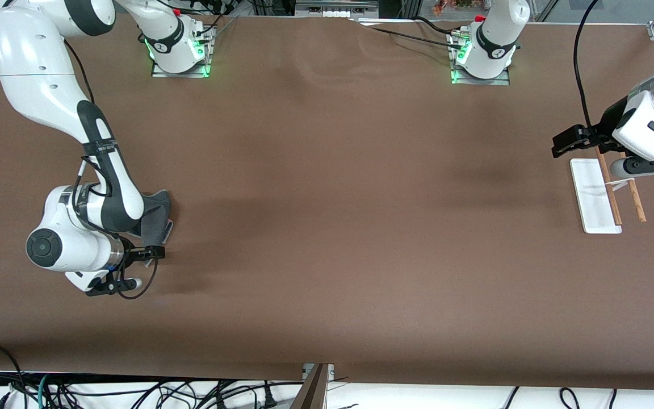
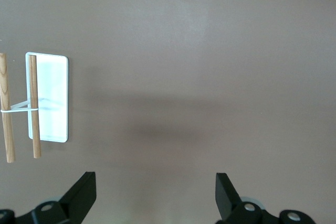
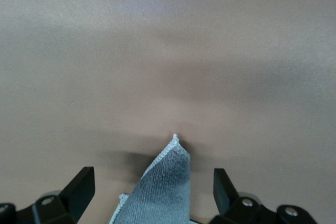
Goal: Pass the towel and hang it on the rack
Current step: 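Close the right gripper on the grey towel's corner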
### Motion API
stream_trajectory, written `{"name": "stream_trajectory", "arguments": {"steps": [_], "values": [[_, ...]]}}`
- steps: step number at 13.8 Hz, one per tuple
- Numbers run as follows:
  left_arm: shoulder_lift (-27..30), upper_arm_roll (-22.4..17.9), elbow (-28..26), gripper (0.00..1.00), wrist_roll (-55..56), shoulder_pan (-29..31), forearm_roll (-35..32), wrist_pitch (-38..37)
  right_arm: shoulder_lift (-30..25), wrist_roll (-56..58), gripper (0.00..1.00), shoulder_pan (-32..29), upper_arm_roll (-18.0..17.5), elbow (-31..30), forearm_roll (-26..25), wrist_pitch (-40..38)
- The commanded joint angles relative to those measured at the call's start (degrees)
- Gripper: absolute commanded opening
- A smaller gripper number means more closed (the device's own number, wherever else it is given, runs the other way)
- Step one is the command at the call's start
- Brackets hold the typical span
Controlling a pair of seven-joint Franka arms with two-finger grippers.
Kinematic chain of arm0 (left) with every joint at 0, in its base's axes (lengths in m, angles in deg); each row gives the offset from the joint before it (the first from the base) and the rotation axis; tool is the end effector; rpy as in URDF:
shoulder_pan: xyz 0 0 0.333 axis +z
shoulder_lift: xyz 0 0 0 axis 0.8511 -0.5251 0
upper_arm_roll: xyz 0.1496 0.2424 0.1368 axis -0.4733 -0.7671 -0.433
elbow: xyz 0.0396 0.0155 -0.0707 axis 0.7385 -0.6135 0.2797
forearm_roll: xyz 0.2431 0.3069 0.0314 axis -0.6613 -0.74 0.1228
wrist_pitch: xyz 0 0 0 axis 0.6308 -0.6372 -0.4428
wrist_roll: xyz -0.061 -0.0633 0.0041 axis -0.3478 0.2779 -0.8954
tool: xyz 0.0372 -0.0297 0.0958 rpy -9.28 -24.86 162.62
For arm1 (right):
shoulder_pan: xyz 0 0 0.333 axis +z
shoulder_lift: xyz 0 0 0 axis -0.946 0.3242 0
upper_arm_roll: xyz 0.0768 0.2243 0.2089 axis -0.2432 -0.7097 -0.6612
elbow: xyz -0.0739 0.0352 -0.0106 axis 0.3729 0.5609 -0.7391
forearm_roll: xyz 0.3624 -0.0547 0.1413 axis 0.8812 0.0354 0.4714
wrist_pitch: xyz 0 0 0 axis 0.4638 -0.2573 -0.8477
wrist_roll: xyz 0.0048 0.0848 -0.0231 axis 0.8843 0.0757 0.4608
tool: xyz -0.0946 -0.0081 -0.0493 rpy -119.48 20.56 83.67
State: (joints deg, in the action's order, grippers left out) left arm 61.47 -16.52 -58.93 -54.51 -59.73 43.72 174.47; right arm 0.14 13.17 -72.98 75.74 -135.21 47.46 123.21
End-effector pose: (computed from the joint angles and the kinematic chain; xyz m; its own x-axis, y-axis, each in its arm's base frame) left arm 0.5631 -0.0304 0.5703 0.9850 0.1282 -0.1155 0.1285 -0.9917 -0.0047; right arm 0.7224 0.0195 0.1965 0.9811 0.1613 -0.1072 0.1568 -0.9864 -0.0492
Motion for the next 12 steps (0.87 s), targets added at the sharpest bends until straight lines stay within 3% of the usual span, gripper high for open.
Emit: {"name": "stream_trajectory", "arguments": {"steps": [1, 3, 4, 5, 6, 9, 11, 12], "values": [[-0.55, 0.20, 1.25, 1.00, -0.75, 0.61, 0.91, -1.06, 0.12, -0.04, 1.00, -0.30, -0.15, -0.71, 0.37, 0.39], [-0.55, 0.20, 1.25, 1.00, -0.75, 0.61, 0.91, -1.06, 0.30, -0.04, 0.94, -0.39, -0.15, -1.15, 0.37, 0.39], [-0.55, 0.29, 1.25, 1.00, -0.75, 0.61, 0.82, -1.06, 0.30, -0.04, 0.80, -0.65, -0.15, -1.15, 0.19, 0.39], [-0.55, 0.20, 1.25, 1.00, -0.75, 0.61, 0.82, -1.06, 0.38, 0.04, 0.55, -0.74, -0.15, -1.15, -0.07, 0.21], [-0.55, 0.20, 1.25, 1.00, -0.75, 0.61, 0.82, -1.06, 0.39, 0.13, 0.36, -0.74, -0.15, -1.24, -0.07, 0.21], [-0.55, 0.20, 1.25, 1.00, -0.84, 0.61, 0.91, -1.06, 0.47, 0.05, 0.27, -0.83, -0.15, -1.15, 0.02, 0.39], [-0.55, 0.20, 1.25, 1.00, -0.84, 0.61, 0.82, -1.06, 0.56, -0.83, 0.00, -0.83, -0.15, -1.15, 0.37, 0.04], [-0.55, 0.20, 1.25, 1.00, -0.84, 0.61, 0.82, -1.06, 0.39, -0.92, 0.00, -0.83, -0.15, -1.06, 0.46, -0.05]]}}
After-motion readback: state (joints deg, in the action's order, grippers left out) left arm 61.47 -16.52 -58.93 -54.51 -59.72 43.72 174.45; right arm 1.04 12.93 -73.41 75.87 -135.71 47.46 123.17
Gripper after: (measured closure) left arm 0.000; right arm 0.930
